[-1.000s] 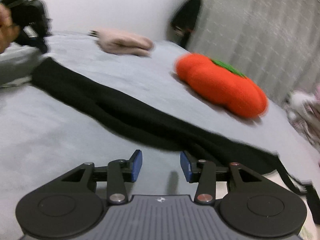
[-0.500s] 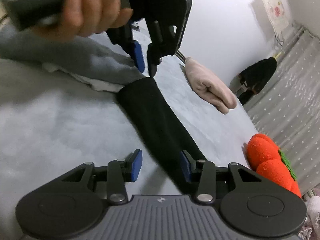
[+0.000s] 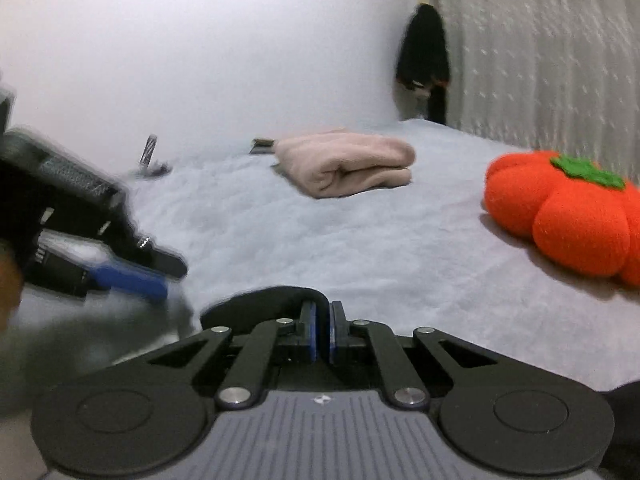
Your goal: Fold clothes
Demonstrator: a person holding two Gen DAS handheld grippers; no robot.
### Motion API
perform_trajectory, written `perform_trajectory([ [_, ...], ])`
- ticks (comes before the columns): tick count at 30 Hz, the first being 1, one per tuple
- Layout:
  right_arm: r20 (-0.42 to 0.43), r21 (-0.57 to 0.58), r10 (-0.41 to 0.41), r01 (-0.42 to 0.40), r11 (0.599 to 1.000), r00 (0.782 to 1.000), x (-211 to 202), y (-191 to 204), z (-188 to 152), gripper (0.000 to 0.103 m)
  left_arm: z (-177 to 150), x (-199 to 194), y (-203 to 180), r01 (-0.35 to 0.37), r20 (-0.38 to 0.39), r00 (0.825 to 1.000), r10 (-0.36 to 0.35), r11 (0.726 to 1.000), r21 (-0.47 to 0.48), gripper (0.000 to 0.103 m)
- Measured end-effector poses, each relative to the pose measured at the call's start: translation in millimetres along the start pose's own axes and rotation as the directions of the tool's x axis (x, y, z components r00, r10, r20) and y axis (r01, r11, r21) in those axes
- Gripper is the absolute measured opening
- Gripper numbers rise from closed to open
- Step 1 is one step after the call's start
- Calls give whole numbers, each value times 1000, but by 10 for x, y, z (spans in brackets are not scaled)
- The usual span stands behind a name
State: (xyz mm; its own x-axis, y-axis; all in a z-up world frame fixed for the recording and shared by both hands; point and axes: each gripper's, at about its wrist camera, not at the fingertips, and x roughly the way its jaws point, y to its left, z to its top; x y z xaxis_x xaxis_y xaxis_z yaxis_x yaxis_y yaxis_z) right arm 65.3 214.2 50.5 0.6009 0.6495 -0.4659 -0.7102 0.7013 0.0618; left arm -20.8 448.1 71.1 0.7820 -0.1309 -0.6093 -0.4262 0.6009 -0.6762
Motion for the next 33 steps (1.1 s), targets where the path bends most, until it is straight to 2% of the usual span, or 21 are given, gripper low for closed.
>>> perform_trajectory([
  [3, 4, 61, -20, 20, 998, 1000, -11, -50, 77, 6, -90, 106, -78, -1, -13, 1000, 1, 1000, 24, 40],
  [7, 9, 109, -67, 65, 992, 998, -51, -102, 96, 6, -162, 402, -61, -99, -40, 994, 102, 993, 59, 38],
  [9, 8, 122, -83, 81, 989, 997, -82, -129, 88, 6, -194, 531, -39, -156, -48, 986, 161, 984, 87, 31],
  [10, 9, 131, -85, 83, 988, 996, -97, -141, 85, 6, -215, 568, -36, -203, -40, 977, 209, 972, 116, 22],
  [11, 8, 141, -83, 81, 987, 996, -104, -158, 77, 6, -236, 604, -32, -249, -30, 966, 256, 958, 145, 5],
  [14, 1, 161, -69, 68, 985, 998, -86, -204, 45, 6, -251, 601, -44, -324, 11, 944, 330, 922, 213, 6],
  [16, 1, 152, -68, 67, 986, 998, -92, -184, 26, 6, -246, 583, -82, -397, 64, 916, 395, 877, 270, 6],
  [18, 4, 144, -65, 64, 988, 998, -92, -160, 13, 6, -211, 593, -67, -407, 77, 912, 403, 862, 302, 6],
  [20, 8, 146, -59, 57, 988, 998, -74, -151, 7, 6, -130, 581, -31, -402, 73, 914, 399, 866, 297, 6],
  [23, 12, 146, -51, 48, 988, 999, -82, -125, -10, 6, 0, 541, 53, -426, 99, 904, 416, 859, 286, 6],
  [26, 16, 121, -49, 47, 992, 999, -88, -95, -11, 6, 139, 494, 173, -416, 100, 909, 404, 879, 232, 6],
  [31, 23, 112, -39, 37, 993, 999, -137, -95, -8, 6, 369, 423, 376, -438, 129, 897, 423, 889, 131, 6],
  [33, 21, 105, -38, 35, 994, 999, -138, -91, -11, 6, 413, 423, 391, -430, 122, 900, 418, 898, 95, 6],
])
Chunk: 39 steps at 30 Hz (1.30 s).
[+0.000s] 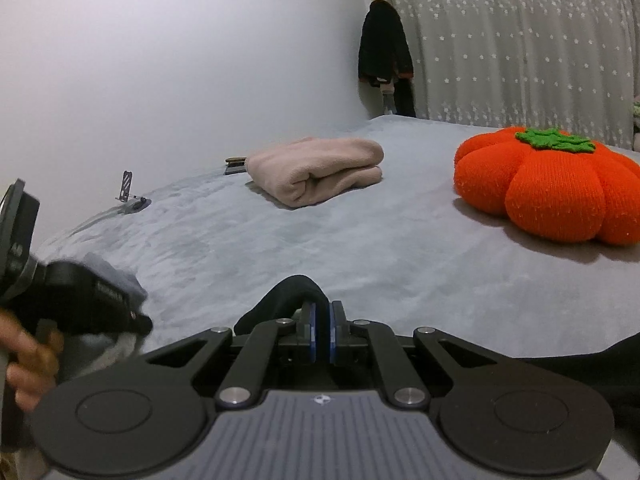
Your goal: Fold clothes
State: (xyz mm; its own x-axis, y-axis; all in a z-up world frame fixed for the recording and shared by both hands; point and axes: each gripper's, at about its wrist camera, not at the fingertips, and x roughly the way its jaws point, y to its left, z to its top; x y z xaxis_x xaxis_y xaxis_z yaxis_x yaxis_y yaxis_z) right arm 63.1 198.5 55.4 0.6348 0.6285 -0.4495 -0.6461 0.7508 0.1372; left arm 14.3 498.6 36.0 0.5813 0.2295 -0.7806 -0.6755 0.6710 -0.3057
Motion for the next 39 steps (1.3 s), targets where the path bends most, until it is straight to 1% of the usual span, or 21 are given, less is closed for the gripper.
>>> perform_trajectory([
  [3, -5, -1, 2, -2, 1000, 1000, 20, 8, -9, 6, -81, -40, -193, 30, 8, 999, -31, 998, 58, 6],
  [4, -4, 3, 5, -5, 1000, 1000, 26, 15, -8, 6, -108, -59, -243, 63, 12, 998, -64, 996, 65, 7],
  [5, -3, 6, 9, -9, 1000, 1000, 32, 22, -7, 6, -138, -77, -274, 103, 12, 994, -104, 993, 62, 10],
  [6, -2, 10, 12, -12, 1000, 1000, 37, 30, -7, 6, -172, -92, -277, 154, 4, 988, -154, 987, 43, 14],
  [8, 0, 16, 18, -18, 1000, 1000, 52, 50, -13, 6, -204, -73, -274, 238, -12, 971, -239, 971, -11, 17],
  [10, 0, 21, 26, -26, 999, 1000, 77, 84, -19, 6, -211, -3, -235, 316, -31, 947, -321, 944, -98, 18],
  [11, 1, 18, 29, -29, 999, 1000, 87, 109, -19, 6, -221, 30, -218, 341, -38, 936, -349, 930, -136, 20],
  [12, 5, 11, 32, -32, 999, 999, 95, 138, -16, 6, -229, 63, -204, 361, -43, 927, -373, 917, -167, 22],
  [14, 18, -14, 34, -33, 999, 999, 103, 204, 1, 6, -249, 131, -212, 383, -52, 915, -401, 902, -201, 26],
  [15, 23, -20, 33, -32, 999, 999, 105, 224, 9, 6, -262, 168, -239, 389, -63, 911, -409, 898, -208, 29],
  [19, 46, 21, 37, -38, 999, 998, 87, 216, 26, 6, -309, 258, -409, 400, -81, 902, -424, 892, -210, 29],
  [21, 54, 56, 44, -47, 997, 998, 67, 182, 27, 6, -307, 304, -500, 399, -85, 902, -423, 893, -210, 29],
  [22, 54, 64, 50, -54, 996, 997, 57, 177, 24, 6, -309, 320, -537, 389, -87, 907, -413, 898, -203, 28],
  [23, 54, 67, 55, -59, 996, 997, 47, 177, 24, 7, -316, 329, -561, 376, -91, 913, -398, 907, -191, 22],
  [24, 52, 58, 57, -60, 996, 997, 40, 191, 27, 7, -320, 337, -579, 364, -96, 918, -384, 914, -179, 13],
  [26, 48, 32, 57, -59, 998, 997, 32, 235, 29, 7, -304, 328, -563, 346, -94, 926, -366, 921, -178, 8],
  [27, 46, 22, 57, -58, 998, 997, 33, 256, 32, 7, -283, 311, -542, 337, -83, 931, -356, 924, -181, 7],
  [29, 44, 12, 60, -60, 998, 997, 44, 287, 39, 7, -213, 219, -489, 327, -29, 941, -337, 930, -168, 6],
  [32, 43, 1, 61, -61, 998, 997, 74, 331, 30, 8, -107, 49, -383, 330, 45, 944, -327, 930, -161, 6],
  [34, 41, -2, 59, -59, 998, 997, 120, 360, 13, 8, -64, -25, -330, 318, 62, 948, -312, 934, -163, 6],
  [39, 13, -29, 53, -52, 998, 999, 305, 460, -65, 8, -17, -126, -334, 275, 94, 960, -265, 955, -115, 6],
])
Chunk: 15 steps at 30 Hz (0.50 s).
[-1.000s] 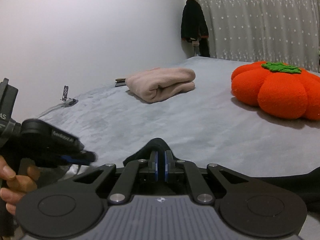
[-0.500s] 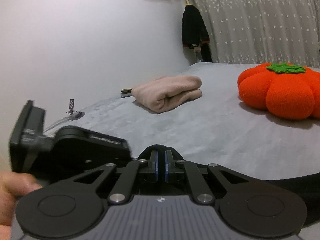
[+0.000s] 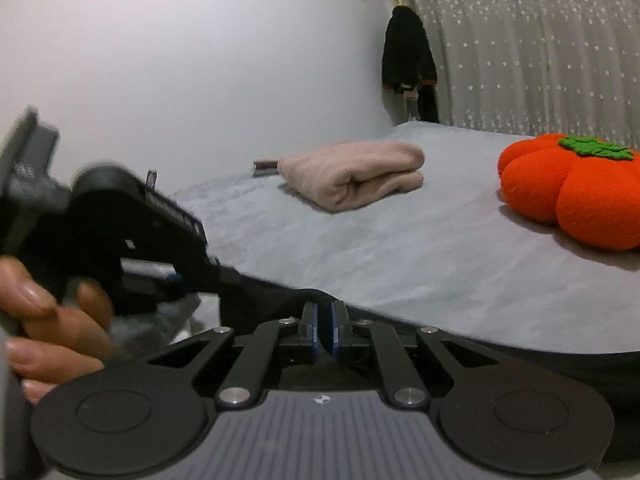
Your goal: Fold clothes
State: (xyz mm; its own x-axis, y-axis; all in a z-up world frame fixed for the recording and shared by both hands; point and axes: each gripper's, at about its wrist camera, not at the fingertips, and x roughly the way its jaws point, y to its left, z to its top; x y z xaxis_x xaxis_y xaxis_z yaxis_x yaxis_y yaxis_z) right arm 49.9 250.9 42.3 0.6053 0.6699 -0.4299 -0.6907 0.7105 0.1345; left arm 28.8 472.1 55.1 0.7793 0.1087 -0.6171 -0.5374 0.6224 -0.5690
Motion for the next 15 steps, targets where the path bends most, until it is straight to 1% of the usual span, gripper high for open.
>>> perform_trajectory([
  [3, -41, -57, -13, 11, 998, 999, 130, 90, -79, 8, 12, 19, -39, -50, 24, 999, 49, 998, 40, 6],
  [6, -110, -89, -41, 31, 996, 993, 298, 109, -167, 9, 3, 112, -81, -85, 27, 996, 83, 992, 89, 6],
  [8, -142, -97, -32, 18, 995, 989, 323, 93, -182, 15, -18, 158, -102, -105, 22, 994, 103, 987, 126, 6],
  [9, -150, -102, -14, -2, 995, 989, 286, 77, -164, 21, -24, 167, -102, -108, 20, 994, 106, 985, 135, 6],
  [10, -149, -102, 11, -26, 994, 989, 223, 40, -132, 31, -25, 181, -100, -109, 19, 994, 107, 985, 136, 6],
  [12, -125, -93, 79, -91, 992, 989, 22, -99, -27, 43, -14, 208, -90, -106, 17, 994, 105, 985, 135, 6],
  [14, -92, -108, 116, -126, 986, 989, -184, -299, 73, 49, -14, 211, -79, -105, 14, 994, 105, 985, 138, 6],
  [15, -88, -139, 114, -126, 982, 990, -265, -431, 108, 49, -17, 213, -74, -106, 12, 994, 105, 984, 140, 6],
])
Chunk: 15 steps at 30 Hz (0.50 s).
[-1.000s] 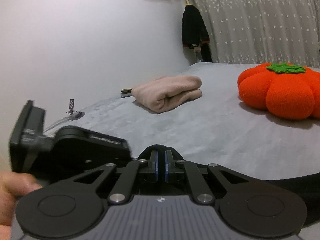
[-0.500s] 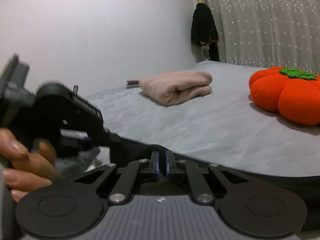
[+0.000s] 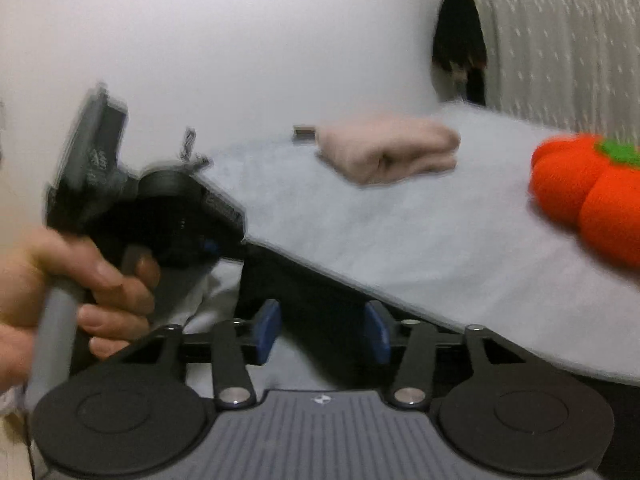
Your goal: Fold clothes
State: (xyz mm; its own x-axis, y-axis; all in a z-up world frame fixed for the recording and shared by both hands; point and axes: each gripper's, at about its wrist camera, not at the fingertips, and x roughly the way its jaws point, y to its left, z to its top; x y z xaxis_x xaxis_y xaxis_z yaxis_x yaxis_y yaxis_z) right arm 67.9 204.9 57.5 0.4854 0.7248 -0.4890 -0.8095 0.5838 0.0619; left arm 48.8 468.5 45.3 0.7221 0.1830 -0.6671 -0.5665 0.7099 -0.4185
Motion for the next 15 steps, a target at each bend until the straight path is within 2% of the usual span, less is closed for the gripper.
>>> perform_trajectory([
  [3, -70, -161, -83, 71, 984, 994, -171, -486, -50, 49, 2, 20, -9, -4, -4, 1000, 4, 1000, 10, 6],
  [5, -164, -238, -207, 165, 957, 964, -161, -895, -136, 49, 4, 20, -20, -5, -5, 1000, 5, 1000, 11, 6],
  [7, -223, -262, -268, 207, 942, 937, -173, -1195, -203, 47, 10, 16, -37, -6, -2, 1000, 6, 1000, 13, 6],
  [8, -237, -273, -260, 192, 943, 936, -190, -1258, -229, 47, 13, 15, -46, -6, -1, 1000, 6, 1000, 14, 6],
  [11, -282, -351, -179, 72, 933, 943, -157, -1211, -304, 45, 18, 22, -78, -10, 1, 1000, 10, 1000, 18, 6],
  [15, -284, -348, -152, 46, 936, 947, -50, -1218, -247, 43, 23, 11, -125, -21, 12, 1000, 21, 999, 40, 6],
])
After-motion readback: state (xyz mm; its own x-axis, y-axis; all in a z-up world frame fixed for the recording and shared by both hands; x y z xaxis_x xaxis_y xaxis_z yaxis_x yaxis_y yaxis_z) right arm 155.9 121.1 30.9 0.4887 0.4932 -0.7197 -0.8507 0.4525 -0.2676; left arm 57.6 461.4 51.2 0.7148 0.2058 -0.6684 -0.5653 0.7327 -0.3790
